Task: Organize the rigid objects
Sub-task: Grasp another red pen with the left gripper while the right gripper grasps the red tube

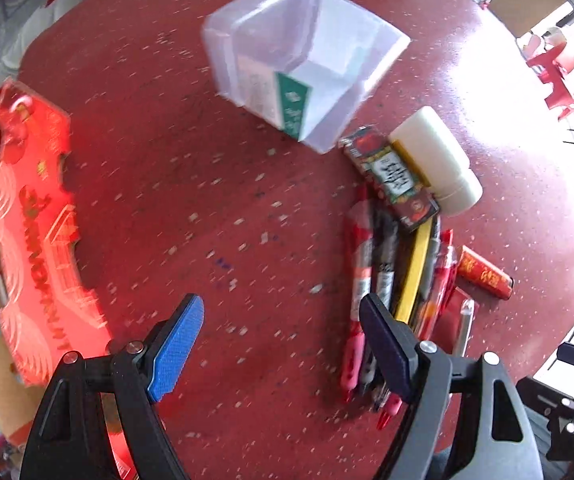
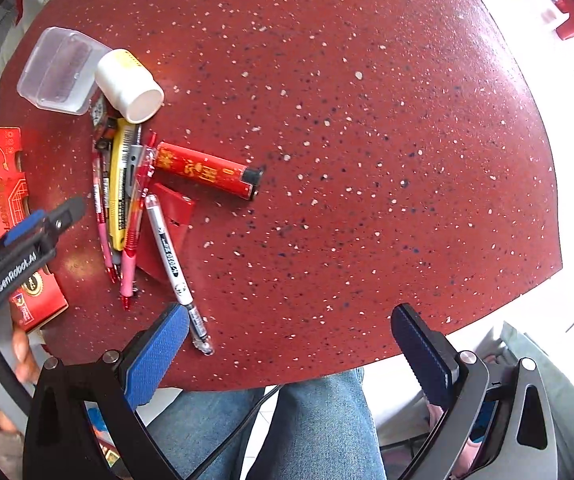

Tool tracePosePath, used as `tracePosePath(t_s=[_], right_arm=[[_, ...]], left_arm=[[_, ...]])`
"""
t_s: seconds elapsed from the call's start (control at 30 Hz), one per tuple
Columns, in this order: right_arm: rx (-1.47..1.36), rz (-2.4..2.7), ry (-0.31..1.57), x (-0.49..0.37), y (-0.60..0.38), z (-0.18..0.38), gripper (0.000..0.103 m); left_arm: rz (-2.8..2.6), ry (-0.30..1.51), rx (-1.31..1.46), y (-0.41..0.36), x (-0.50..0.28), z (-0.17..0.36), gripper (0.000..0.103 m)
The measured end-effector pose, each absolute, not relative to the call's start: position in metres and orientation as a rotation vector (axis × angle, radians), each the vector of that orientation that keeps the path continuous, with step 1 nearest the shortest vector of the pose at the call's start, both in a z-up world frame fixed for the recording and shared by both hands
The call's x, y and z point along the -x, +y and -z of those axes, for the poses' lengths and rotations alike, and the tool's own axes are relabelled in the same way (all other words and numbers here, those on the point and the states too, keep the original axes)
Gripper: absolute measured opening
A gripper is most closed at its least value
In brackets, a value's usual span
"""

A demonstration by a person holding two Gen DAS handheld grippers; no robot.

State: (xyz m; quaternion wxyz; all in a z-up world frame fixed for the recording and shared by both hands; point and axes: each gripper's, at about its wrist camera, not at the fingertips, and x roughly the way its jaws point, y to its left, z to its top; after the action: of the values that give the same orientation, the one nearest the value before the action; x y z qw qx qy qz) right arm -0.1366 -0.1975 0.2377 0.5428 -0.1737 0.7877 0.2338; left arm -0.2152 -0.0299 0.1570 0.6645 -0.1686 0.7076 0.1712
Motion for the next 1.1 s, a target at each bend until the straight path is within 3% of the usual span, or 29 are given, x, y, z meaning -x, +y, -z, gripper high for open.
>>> tracePosePath(t_s=[0.43, 0.93, 1.1], right_arm=[[0.533, -0.636, 1.807, 0.131, -0.182, -0.232, 0.102], [1.099, -1.031, 1.379, 0.137, -0.09, -0.208, 0.102], [1.194, -1.133, 1.272, 0.16, -0.078, -0.208, 0.101]], left_arm=[[-0.458, 1.653, 0.255, 0.049, 0.15, -0.132, 0.092], [-0.586, 1.64, 0.453, 0.157, 0.12, -0.136, 0.093], [-0.685, 1.618, 0.573, 0.168, 0.11, -0.136, 0.103]])
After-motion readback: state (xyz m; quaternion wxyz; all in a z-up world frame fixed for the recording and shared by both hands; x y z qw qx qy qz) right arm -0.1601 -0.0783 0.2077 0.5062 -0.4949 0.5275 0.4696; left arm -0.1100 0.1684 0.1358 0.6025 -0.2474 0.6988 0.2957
